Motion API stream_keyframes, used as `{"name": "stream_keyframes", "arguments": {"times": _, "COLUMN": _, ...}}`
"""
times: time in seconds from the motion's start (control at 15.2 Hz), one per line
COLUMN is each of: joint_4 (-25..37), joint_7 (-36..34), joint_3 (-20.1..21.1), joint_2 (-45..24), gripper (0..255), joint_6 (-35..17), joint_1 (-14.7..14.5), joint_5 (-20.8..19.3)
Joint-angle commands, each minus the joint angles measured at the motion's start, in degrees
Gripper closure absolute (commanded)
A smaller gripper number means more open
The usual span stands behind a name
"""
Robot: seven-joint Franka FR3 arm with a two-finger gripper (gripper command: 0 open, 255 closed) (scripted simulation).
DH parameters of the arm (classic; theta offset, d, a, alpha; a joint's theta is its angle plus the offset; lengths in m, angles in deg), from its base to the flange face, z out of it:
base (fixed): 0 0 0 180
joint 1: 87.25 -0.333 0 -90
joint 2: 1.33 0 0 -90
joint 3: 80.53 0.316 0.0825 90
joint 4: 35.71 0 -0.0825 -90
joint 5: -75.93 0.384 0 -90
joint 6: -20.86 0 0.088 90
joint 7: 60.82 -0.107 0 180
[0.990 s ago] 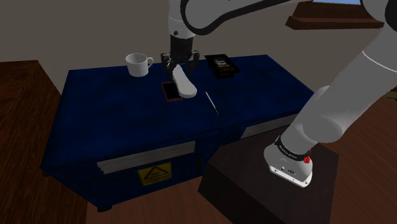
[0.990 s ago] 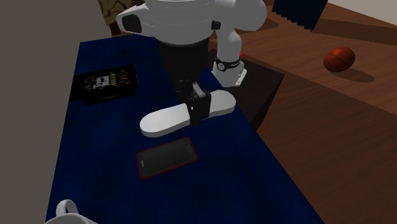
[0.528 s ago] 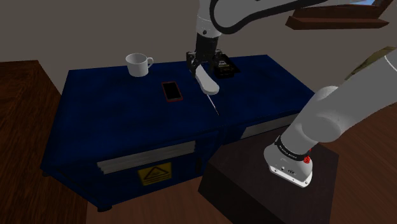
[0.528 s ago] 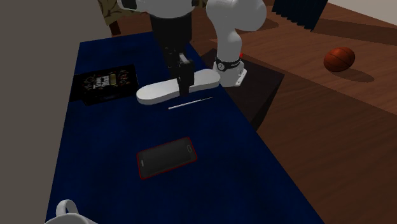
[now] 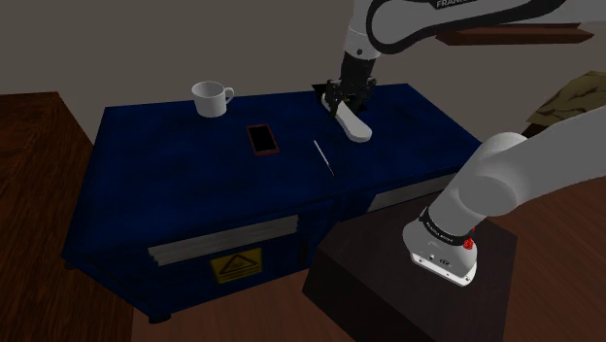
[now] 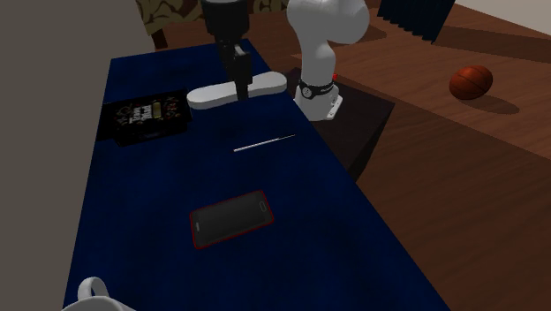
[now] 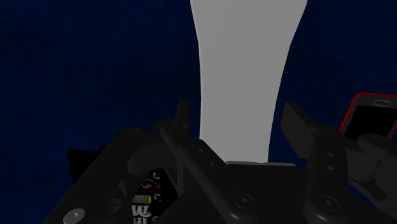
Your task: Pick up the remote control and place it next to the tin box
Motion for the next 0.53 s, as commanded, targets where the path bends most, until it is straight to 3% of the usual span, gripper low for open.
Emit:
{"name": "stream_keyframes", "arguments": {"times": 0.0, "joint_4": -1.83, "joint_7": 2.35, "joint_3": -1.87, "joint_2": 2.86, "gripper": 255, "joint_6": 1.10, "joint_1": 0.94, "joint_5": -0.82}}
{"name": "stream_keyframes", "arguments": {"times": 0.46, "joint_4": -7.43, "joint_7": 11.42, "joint_3": -9.52, "joint_2": 11.30, "gripper": 255, "joint_6": 4.04, "joint_1": 5.85, "joint_5": -5.77}}
